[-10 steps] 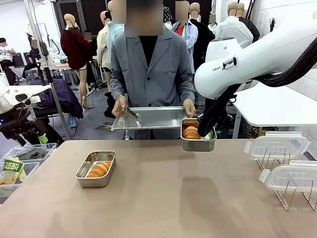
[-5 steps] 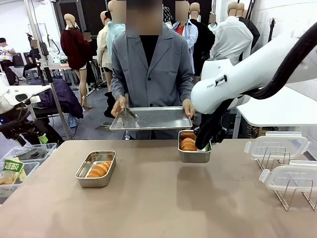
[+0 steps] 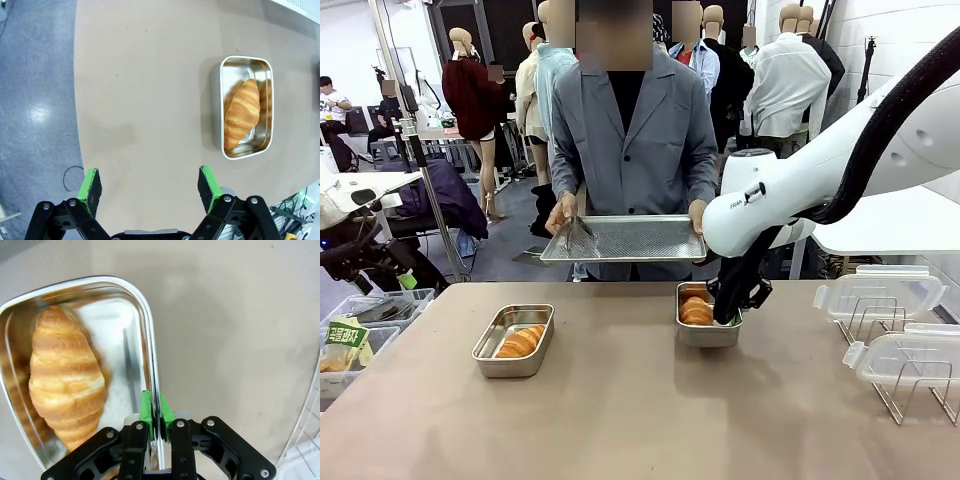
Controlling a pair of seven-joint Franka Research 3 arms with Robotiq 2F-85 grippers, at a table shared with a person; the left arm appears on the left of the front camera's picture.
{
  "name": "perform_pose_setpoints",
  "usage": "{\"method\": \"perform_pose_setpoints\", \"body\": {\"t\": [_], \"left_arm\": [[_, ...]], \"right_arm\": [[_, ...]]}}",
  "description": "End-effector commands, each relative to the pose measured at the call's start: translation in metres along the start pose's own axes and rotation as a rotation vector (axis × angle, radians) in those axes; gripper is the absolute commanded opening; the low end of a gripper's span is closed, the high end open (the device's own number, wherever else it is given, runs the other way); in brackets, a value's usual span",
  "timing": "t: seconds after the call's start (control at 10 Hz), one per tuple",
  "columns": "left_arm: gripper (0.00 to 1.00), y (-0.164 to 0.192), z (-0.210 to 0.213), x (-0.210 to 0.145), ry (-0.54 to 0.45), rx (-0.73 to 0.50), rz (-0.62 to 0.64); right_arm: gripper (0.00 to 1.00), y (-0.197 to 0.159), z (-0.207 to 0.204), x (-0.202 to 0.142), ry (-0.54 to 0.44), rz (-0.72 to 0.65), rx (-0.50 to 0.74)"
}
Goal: Place the bread in airtight containers.
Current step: Once an object is inside an Airtight Container , place the container in the center of the table.
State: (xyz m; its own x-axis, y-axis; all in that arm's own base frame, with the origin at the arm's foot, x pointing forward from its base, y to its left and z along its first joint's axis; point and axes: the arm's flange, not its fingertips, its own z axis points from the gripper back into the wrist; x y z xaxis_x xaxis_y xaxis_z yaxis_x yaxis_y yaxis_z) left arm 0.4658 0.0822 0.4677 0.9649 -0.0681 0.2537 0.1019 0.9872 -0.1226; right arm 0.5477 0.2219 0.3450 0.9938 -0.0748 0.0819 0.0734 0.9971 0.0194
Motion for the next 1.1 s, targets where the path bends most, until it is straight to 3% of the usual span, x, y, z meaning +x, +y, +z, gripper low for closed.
{"method": "perform_pose_setpoints", "body": {"t": [0.0,0.2,0.5,0.6,0.8,1.0], "left_arm": [[1.00,0.002,0.001,0.000,0.006,0.024,0.008],[1.00,0.002,0.001,0.000,0.006,0.024,0.008],[1.00,0.002,0.001,0.000,0.006,0.024,0.008],[1.00,0.002,0.001,0.000,0.006,0.024,0.008],[1.00,0.002,0.001,0.000,0.006,0.024,0.008],[1.00,0.002,0.001,0.000,0.006,0.024,0.008]], "right_arm": [[0.00,0.007,0.001,0.004,-0.016,-0.006,-0.034],[0.36,0.005,0.004,0.003,0.002,0.021,-0.039],[0.94,-0.002,0.024,0.000,0.006,-0.045,-0.042],[1.00,-0.009,0.039,-0.002,-0.011,-0.014,-0.024],[1.00,-0.027,0.082,-0.012,-0.060,0.078,0.009],[1.00,-0.050,0.124,-0.017,-0.098,0.066,-0.016]]}}
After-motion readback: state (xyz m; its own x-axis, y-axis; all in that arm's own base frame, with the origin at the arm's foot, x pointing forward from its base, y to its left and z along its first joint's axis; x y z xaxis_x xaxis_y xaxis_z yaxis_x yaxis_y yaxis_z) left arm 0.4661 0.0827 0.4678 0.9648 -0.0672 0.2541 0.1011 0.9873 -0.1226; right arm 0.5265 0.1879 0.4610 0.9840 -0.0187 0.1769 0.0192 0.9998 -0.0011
